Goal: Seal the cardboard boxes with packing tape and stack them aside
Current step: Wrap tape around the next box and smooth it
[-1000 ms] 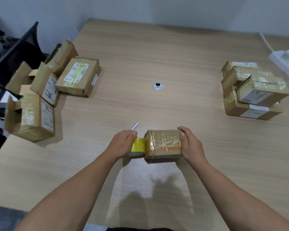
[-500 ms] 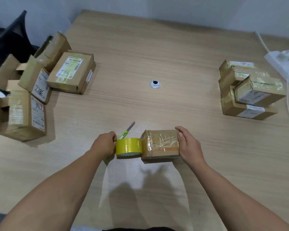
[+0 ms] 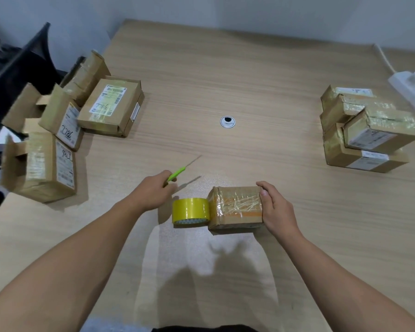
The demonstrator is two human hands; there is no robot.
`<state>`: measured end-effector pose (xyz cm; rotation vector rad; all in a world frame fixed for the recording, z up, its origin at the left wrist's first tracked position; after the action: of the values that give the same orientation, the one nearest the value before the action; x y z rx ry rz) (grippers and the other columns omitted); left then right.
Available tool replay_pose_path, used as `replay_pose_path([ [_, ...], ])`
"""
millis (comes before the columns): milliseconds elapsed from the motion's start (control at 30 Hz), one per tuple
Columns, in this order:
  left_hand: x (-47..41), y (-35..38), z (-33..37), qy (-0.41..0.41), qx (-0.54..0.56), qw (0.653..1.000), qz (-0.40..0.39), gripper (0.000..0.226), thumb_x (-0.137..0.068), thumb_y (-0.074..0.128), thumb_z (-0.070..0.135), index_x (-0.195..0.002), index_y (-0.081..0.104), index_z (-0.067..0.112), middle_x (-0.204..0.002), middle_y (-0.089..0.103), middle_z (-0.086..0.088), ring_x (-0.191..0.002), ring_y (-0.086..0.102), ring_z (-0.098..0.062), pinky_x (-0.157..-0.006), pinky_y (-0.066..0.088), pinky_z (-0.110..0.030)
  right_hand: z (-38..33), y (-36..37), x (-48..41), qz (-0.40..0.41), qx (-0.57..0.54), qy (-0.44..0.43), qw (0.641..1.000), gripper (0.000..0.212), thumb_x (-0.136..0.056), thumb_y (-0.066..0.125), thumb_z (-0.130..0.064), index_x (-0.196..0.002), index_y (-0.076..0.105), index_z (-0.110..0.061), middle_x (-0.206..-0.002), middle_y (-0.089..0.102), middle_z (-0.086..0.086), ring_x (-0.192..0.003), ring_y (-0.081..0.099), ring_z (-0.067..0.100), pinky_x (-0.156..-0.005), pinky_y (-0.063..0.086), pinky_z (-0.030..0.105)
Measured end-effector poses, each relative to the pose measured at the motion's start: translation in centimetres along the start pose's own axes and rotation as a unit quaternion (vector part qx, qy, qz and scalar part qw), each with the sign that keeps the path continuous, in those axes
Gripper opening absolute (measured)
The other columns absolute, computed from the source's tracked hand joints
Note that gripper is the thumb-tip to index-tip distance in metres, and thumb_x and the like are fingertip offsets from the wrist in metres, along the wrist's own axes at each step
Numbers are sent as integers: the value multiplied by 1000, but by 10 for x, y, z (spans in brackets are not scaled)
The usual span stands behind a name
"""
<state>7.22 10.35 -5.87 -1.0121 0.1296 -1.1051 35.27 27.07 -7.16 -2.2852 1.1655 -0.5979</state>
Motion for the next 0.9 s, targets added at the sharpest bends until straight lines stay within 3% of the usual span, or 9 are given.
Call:
replay_pose_path([
  [67,3,-9,2,44,11,999,-4,20,-104,46,35,-95,60,24,-81,62,0,-78,56,-20,-67,39,-32,0,0,0,-1,-3,2,1000,32,-107,42,-21,-133,62,-19,-113,62,-9,-103,54,10,-84,35,20],
  [167,4,-21,-1,127,-109,986,17,36,-98,41,47,-106,65,22,-87,62,5,-84,56,-21,-69,38,-34,1,0,0,-3,-2,5,1000,33,-107,42,-22,-133,61,-19,-111,61,-10,-102,53,11,-82,34,19],
  [300,4,-34,-5,195,-220,956,14,28,-101,52,38,-120,64,22,-105,64,2,-93,61,-25,-74,32,-32,0,2,-1,0,-3,2,1000,32,-107,42,-21,-133,62,-18,-111,62,-8,-100,54,12,-77,32,16],
  [467,9,-46,5,234,-307,922,1,76,-83,14,82,-118,67,42,-96,64,17,-96,55,-9,-83,29,-31,-1,3,0,-2,-11,6,1000,32,-107,42,-22,-133,62,-18,-110,61,-10,-101,54,12,-79,33,16],
  [567,9,-46,15,256,-338,906,4,98,-76,-7,89,-115,69,43,-94,65,17,-90,49,-6,-81,24,-29,0,3,0,-1,-6,2,1000,33,-107,42,-23,-133,62,-18,-111,63,-9,-102,56,13,-82,34,19],
  [767,2,-44,28,262,-376,889,0,82,-80,7,81,-115,69,41,-94,65,15,-94,53,-9,-83,27,-30,1,3,-1,2,-7,4,1000,32,-107,43,-22,-132,62,-17,-108,63,-8,-100,56,14,-79,33,17],
  [900,0,-42,31,272,-375,886,6,89,-79,1,86,-113,70,41,-93,65,14,-93,54,-11,-82,28,-31,1,3,-1,2,-9,3,1000,31,-107,43,-21,-132,63,-17,-109,64,-6,-100,55,14,-80,33,18],
])
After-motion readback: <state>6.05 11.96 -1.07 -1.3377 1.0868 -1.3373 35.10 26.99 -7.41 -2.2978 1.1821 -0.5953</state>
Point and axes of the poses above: each hand's wrist, its own x-axis away from the middle knuckle, its own y-axis out of the palm, z = x × y, the point moved 1 cm from there along -x, towards the middle knuckle
